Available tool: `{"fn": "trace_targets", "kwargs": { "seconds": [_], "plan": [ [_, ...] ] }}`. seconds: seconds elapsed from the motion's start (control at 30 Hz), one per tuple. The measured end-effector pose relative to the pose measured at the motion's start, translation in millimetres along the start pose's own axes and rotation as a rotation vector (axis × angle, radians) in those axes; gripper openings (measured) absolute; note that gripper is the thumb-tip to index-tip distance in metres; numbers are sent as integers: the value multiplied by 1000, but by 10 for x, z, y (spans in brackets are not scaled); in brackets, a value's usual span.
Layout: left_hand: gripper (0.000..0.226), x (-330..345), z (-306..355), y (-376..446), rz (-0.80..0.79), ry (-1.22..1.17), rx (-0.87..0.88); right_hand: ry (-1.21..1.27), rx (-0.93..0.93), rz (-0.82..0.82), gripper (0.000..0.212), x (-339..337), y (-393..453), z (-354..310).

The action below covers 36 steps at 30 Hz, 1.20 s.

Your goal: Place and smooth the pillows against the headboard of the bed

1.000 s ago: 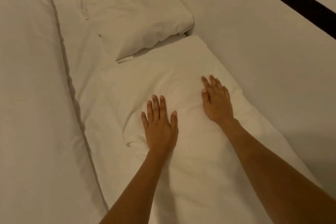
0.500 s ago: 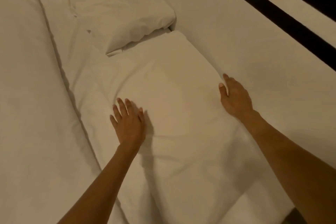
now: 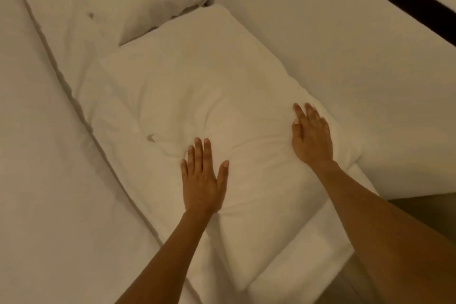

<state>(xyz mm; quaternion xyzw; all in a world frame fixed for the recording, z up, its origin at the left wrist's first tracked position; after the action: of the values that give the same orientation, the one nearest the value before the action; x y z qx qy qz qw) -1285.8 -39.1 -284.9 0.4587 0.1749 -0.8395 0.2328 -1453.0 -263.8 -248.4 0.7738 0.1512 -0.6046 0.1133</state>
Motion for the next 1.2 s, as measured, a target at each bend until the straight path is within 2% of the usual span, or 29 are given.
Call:
{"fn": "trace_targets", "kwargs": {
  "seconds": [0.13, 0.2, 0.27, 0.33, 0.4, 0.5, 0.67, 0.77, 0.93, 1.0, 1.07, 1.13, 1.2],
  "plan": [
    [76, -33, -237, -270, -89, 70, -70, -69, 202, -63, 53, -140, -115, 365],
    [75, -146, -130, -305, -25, 91, -102, -59, 251, -12, 55, -285, -144, 362],
    [68, -235, 106, -326, 92, 42, -62, 17, 205, 84, 57, -381, -218, 229],
    [65, -137, 387, -394, 102, -35, 45, 83, 73, 104, 58, -314, -376, 94],
    [68, 88, 614, -536, 30, -57, 146, 77, 0, 36, 57, -101, -562, 91],
    [72, 403, 623, -812, -52, 19, 183, 92, 118, 10, 52, 79, -674, 311],
    [77, 507, 315, -1113, -119, 114, 212, 95, 152, -2, 55, 1, -642, 554],
    [81, 500, 104, -1253, -203, 158, 177, 80, 246, -124, 57, -110, -670, 767],
    [92, 283, -45, -1419, -335, 161, 109, -40, 277, -261, 63, -480, -769, 822],
    [97, 147, -68, -1454, -383, 194, 91, -51, 273, -264, 64, -724, -852, 735],
    [92, -83, -46, -1443, -483, 261, 96, -64, 248, -251, 63, -1028, -967, 580],
    [81, -334, 1, -1428, -576, 324, 140, 0, 208, -161, 62, -1432, -1101, 343],
    [75, -677, 96, -1405, -661, 368, 111, 108, 180, -19, 60, -2002, -1319, 47]
  ]
}}
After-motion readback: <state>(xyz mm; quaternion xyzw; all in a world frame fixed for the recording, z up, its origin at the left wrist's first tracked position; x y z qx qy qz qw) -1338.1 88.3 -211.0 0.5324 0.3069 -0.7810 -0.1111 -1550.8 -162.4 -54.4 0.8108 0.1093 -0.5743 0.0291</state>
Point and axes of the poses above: each hand's wrist, its own y-axis towards the middle knuckle, its own x-axis out of the palm, z = x × y, the point moved 4 cm from there along y, towards the middle knuckle, and after that the axes turned 5 degrees about x, right-handed, at the moved point
